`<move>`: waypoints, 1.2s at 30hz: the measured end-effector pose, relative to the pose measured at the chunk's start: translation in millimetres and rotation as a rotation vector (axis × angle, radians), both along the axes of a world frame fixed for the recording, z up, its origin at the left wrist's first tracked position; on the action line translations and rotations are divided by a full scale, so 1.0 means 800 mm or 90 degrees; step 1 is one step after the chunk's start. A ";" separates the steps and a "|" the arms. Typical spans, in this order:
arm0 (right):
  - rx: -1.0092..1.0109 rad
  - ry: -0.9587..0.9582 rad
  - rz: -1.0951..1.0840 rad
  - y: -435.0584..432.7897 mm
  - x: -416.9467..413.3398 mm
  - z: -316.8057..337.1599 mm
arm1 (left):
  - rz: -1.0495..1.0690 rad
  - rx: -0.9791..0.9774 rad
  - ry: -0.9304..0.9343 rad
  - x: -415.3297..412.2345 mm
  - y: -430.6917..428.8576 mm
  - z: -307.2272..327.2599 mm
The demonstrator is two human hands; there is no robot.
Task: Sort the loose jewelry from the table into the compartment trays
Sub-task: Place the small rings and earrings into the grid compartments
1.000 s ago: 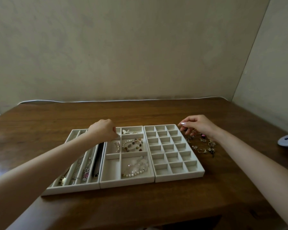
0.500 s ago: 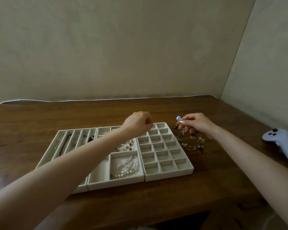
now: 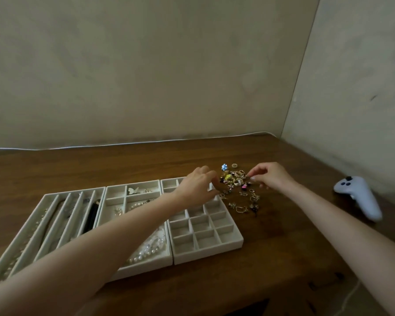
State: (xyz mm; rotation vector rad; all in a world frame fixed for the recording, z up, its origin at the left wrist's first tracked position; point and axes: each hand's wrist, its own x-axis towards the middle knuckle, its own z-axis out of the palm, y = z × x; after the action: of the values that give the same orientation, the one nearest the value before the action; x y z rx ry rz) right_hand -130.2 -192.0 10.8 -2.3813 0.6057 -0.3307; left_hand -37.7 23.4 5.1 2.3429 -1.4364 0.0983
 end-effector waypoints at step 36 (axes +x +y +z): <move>-0.210 -0.051 0.202 0.032 0.031 -0.038 | 0.049 -0.127 -0.048 0.026 0.021 -0.019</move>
State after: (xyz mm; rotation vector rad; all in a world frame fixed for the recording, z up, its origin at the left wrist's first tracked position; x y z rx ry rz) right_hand -105.5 -166.6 -20.0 -2.7122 0.1358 -0.4069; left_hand -16.8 40.1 -10.4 2.2505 -1.3053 0.3398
